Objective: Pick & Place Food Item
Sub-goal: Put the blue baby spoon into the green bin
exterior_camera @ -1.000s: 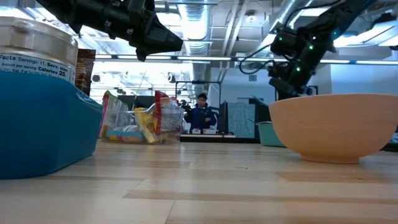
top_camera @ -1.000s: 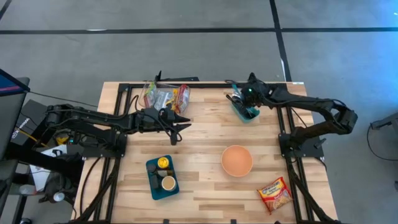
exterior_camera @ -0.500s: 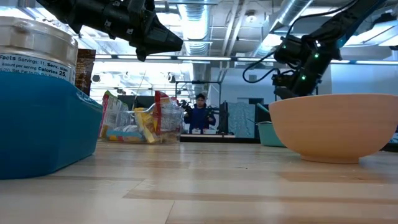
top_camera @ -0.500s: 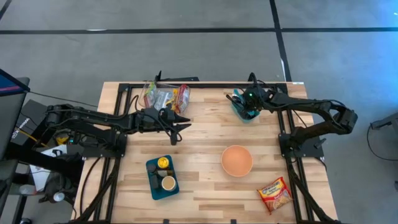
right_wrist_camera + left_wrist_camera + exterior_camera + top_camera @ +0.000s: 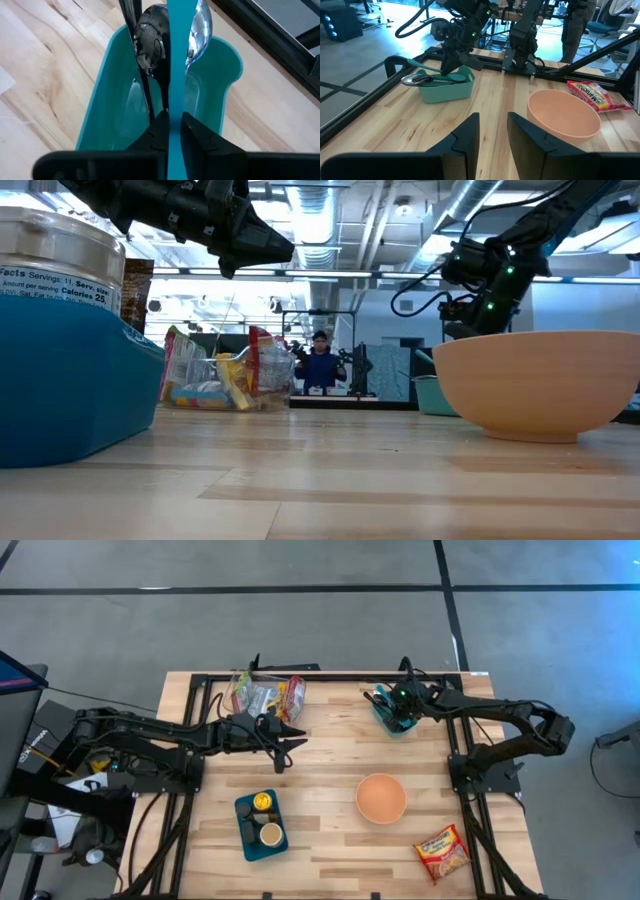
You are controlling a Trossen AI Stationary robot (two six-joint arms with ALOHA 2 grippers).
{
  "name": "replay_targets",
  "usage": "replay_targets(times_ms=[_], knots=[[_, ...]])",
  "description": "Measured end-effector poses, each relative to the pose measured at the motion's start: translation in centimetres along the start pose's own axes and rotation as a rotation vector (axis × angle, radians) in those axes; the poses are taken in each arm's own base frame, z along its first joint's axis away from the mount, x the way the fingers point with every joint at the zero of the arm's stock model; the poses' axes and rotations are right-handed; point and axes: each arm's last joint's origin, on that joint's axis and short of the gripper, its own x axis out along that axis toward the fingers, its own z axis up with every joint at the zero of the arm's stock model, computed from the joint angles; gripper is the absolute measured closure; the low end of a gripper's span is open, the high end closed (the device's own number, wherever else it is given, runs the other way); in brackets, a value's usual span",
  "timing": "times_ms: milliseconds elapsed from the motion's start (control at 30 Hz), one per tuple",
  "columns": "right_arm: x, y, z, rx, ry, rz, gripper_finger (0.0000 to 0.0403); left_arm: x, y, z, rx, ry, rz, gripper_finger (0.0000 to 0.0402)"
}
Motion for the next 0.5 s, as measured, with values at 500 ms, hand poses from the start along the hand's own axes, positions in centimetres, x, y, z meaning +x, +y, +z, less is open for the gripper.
replay_targets(times_ms=[500], knots=[[-0.2,1.2,-0.5,-0.060,0.039,0.026,0.0376,0.0,0.0,0.0,0.000,0.000,0.000,0.0308]])
